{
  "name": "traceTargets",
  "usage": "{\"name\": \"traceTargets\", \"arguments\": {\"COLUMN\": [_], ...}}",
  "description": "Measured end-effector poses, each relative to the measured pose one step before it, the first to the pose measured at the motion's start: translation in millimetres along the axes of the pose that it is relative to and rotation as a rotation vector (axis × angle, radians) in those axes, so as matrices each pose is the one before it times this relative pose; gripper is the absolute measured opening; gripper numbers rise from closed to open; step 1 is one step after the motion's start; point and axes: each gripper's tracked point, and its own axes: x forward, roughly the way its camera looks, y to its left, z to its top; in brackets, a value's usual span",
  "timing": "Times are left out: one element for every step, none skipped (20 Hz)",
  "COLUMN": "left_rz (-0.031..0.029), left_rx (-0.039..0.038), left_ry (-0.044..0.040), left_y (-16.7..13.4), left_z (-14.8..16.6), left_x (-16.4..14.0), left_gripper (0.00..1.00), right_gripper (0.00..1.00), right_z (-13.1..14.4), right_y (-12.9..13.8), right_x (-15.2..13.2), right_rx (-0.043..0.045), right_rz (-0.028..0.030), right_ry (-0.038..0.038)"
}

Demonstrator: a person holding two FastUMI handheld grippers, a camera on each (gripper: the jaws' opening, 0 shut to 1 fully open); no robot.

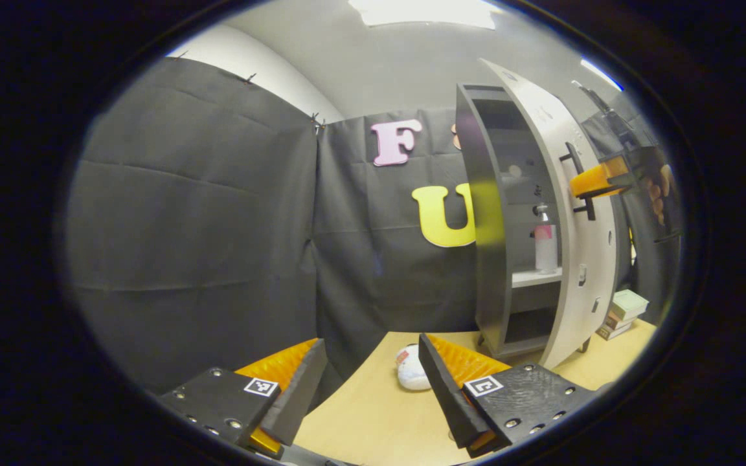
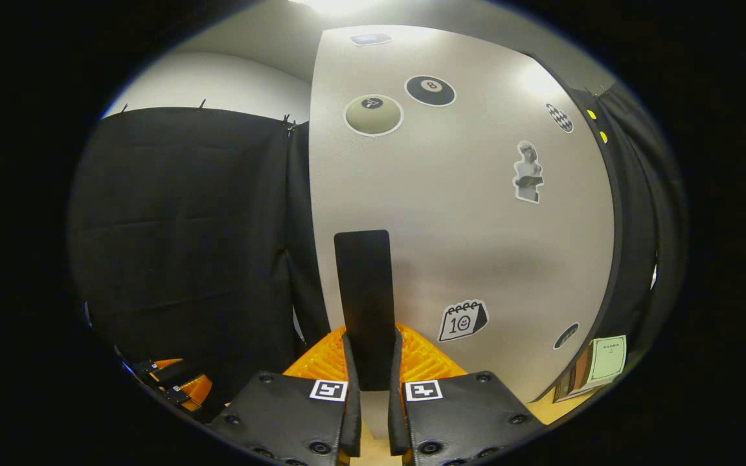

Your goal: Open the cabinet door with the right hand, grasp the bottle in the cabinet with the left hand and place it on the coaster, then close the cabinet door with the right hand.

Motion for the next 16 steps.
{"name": "traceTargets", "arguments": {"left_rz": [-0.01061,-0.0028,-0.00153,-0.00623,-0.0119,-0.01357,-0.01508,-0.0166,-0.01054,-0.00756,-0.00982,-0.01218,-0.01224,-0.01077,-0.00991,-0.00998], "left_rx": [0.0065,0.00795,0.00243,-0.00407,-0.00487,-0.0008,0.00232,0.00637,0.0116,0.01105,0.00577,-0.00045,-0.0032,-0.0042,-0.00418,-0.0031], "left_ry": [0.0047,-0.00164,-0.00693,-0.01077,0.00157,0.00695,0.00017,-0.00046,-0.00076,-0.00631,-0.00696,-0.0026,0.00253,0.00101,0.00024,-0.00239], "left_y": [-7.43,-7.69,-8.43,-11.97,-15.07,-17.99,-16.77,-16.9,-14.34,-11.43,-12.29,-11.86,-11.35,-11.28,-9.95,-10.49], "left_z": [-0.11,1.03,2.63,5.98,1.77,-0.99,1.48,1.56,2.63,2.04,4.16,2.01,1.39,0.2,2.06,2.59], "left_x": [3.55,1.62,-0.03,1.16,0.17,-0.8,-1.5,-1.41,-1.05,-1.7,-1.53,-0.11,1.41,0.65,2.49,2.98], "left_gripper": [0.87,0.87,0.89,0.87,0.87,0.87,0.87,0.87,0.87,0.87,0.87,0.87,0.87,0.87,0.87,0.87], "right_gripper": [0.19,0.19,0.18,0.18,0.18,0.15,0.18,0.15,0.15,0.19,0.18,0.18,0.18,0.18,0.18,0.19], "right_z": [0.19,0.1,-1.87,-0.32,-0.31,-0.14,-0.21,-0.32,-0.38,-0.65,-0.07,0.03,-0.1,-0.63,-0.22,-0.09], "right_y": [-0.7,-0.17,-1.08,-0.83,-1.08,-0.89,-1.8,-0.14,-1.63,-0.91,-1.28,-1.32,-2.44,-1.0,-0.74,-2.07], "right_x": [-2.68,-2.57,-0.39,-2.24,-2.04,-3.11,-2.88,0.14,-2.05,-2.14,-1.09,-1.14,-2.19,-1.61,-1.75,-2.1], "right_rx": [-0.00967,-0.00083,0.00446,0.0022,0.00053,-0.00292,-0.00852,-0.00416,0.00162,0.00443,0.00229,0.00032,0.00192,0.00038,0.00399,0.00181], "right_rz": [0.01111,0.01458,0.0175,0.01982,0.01676,0.01225,0.01108,0.01063,0.01154,0.01262,0.01209,0.01126,0.00761,0.00334,0.0008,0.00079], "right_ry": [-0.0041,-0.00032,0.00565,0.00306,0.00263,0.00117,0.00153,-0.00193,-0.00091,-0.00137,-0.00149,-0.00135,-0.00055,-0.00066,0.00001,0.00135]}}
